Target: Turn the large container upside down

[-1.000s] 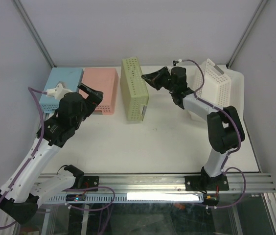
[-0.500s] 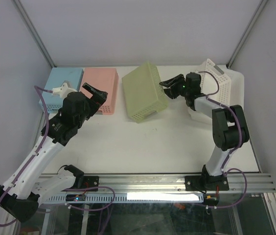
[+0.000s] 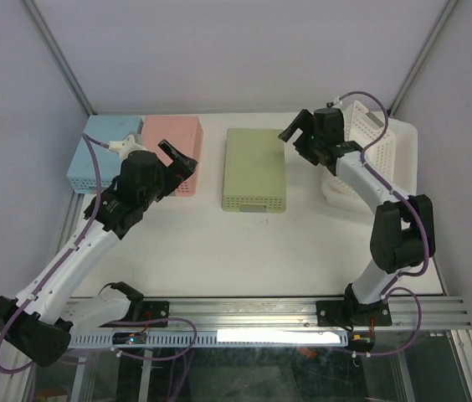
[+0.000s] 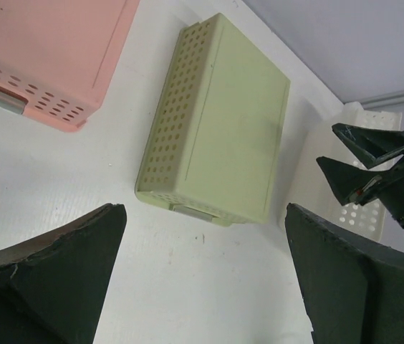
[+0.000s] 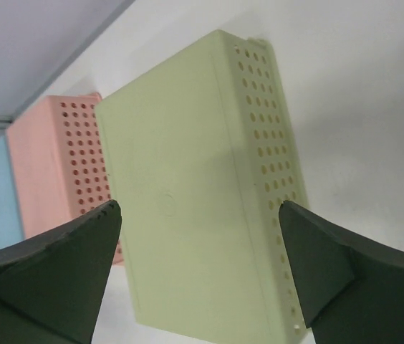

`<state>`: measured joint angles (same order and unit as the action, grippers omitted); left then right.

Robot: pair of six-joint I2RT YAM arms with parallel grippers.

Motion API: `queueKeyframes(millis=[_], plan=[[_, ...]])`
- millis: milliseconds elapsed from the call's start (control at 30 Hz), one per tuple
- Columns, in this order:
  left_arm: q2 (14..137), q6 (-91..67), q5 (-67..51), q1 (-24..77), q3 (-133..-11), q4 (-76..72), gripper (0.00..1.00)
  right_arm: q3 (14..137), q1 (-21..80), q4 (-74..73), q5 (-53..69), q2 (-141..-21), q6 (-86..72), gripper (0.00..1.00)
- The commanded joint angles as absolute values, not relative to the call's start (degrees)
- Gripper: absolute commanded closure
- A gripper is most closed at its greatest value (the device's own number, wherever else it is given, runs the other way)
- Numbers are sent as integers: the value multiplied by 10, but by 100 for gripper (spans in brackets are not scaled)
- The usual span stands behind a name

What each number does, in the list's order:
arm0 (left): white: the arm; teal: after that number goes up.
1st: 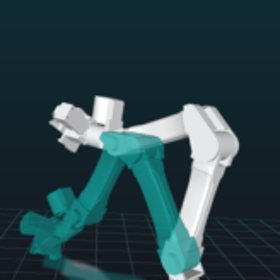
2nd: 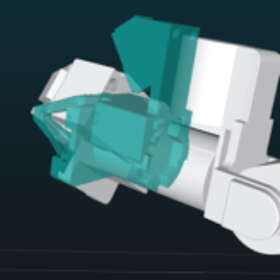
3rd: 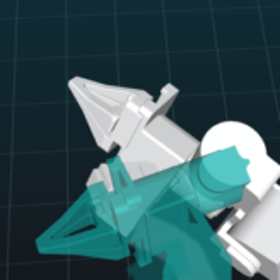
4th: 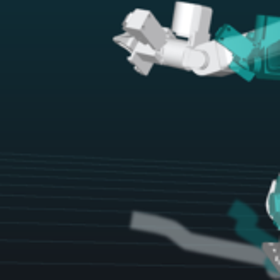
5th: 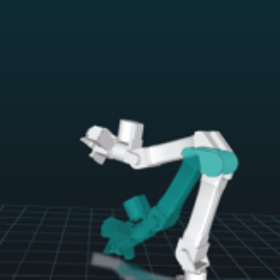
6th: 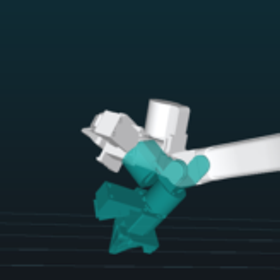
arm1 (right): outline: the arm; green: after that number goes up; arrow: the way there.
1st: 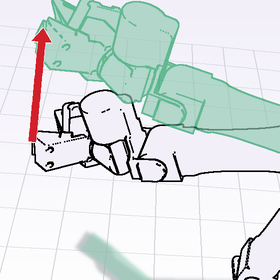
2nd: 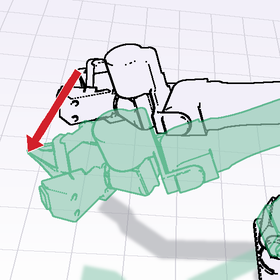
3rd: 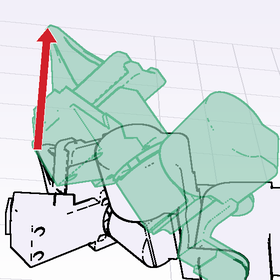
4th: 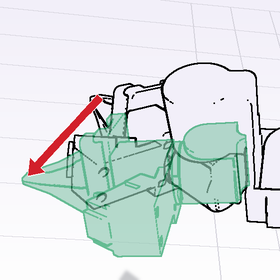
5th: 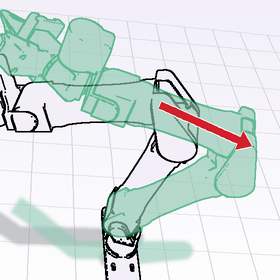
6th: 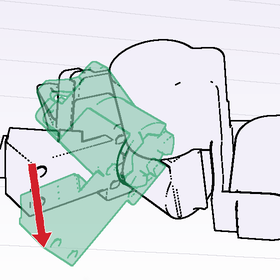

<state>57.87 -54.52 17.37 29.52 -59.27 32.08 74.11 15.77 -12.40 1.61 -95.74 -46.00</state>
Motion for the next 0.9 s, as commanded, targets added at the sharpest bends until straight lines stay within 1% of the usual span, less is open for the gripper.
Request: queueKeyframes(millis=[0,200,367,433,633,867], plan=[[605,-488,127,293,-609,280,1,768,177,-193,-55,-918,-335,5],[650,-462,128,317,-608,280,1,724,246,-198,-58,-889,-230,4],[659,-467,123,318,-602,278,1,693,255,-208,-42,-905,-237,11],[657,-463,119,318,-603,278,1,678,266,-212,-40,-907,-232,12],[640,-450,125,318,-589,277,1,597,285,-186,-52,-852,-222,9],[634,-449,114,318,-573,268,1,540,285,-174,-26,-808,-197,10]])
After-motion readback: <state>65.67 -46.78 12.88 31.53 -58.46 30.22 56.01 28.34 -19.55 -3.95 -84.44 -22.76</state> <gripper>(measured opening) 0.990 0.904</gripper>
